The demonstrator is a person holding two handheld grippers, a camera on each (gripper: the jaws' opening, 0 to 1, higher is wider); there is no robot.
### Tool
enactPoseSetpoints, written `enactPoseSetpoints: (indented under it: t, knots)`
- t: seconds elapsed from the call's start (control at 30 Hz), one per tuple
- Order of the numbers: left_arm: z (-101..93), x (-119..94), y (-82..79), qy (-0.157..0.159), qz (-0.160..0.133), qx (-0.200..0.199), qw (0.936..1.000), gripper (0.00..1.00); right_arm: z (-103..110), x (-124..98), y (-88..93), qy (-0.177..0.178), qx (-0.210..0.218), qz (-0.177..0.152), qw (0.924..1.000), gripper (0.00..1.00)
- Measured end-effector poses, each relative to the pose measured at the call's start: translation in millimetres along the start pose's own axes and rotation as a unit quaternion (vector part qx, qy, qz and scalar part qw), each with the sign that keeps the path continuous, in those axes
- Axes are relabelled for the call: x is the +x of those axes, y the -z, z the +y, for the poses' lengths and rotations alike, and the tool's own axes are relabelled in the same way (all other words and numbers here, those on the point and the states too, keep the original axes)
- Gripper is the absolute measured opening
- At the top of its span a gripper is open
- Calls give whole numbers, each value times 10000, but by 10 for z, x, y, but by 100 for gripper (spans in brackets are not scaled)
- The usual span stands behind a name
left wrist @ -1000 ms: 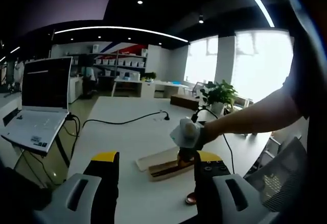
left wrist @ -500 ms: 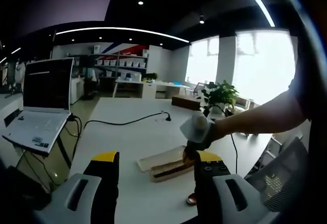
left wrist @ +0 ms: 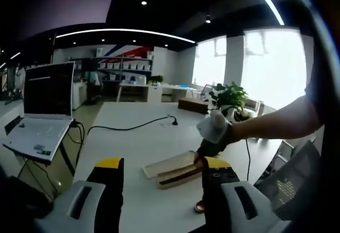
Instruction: Arrange the utensils inside the cutlery case until each visible utensil rests in its matching compartment.
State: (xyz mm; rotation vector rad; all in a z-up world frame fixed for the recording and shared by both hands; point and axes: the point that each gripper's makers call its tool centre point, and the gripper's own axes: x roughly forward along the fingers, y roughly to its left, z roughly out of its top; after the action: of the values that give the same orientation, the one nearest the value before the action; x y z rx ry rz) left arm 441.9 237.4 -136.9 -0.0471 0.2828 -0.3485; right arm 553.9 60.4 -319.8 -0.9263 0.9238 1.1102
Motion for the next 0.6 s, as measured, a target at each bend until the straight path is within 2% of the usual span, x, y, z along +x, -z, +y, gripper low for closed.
enactPoseSetpoints:
  t: [0.37, 0.6]
  knots:
    - [3, -8, -13, -29, -16, 7, 10000, 61, 74, -107, 93, 198, 444, -275, 9984, 8]
    - [-17, -6, -21, 0, -15, 51, 10000, 61, 132, -240, 166, 281, 854, -494, 9947, 10]
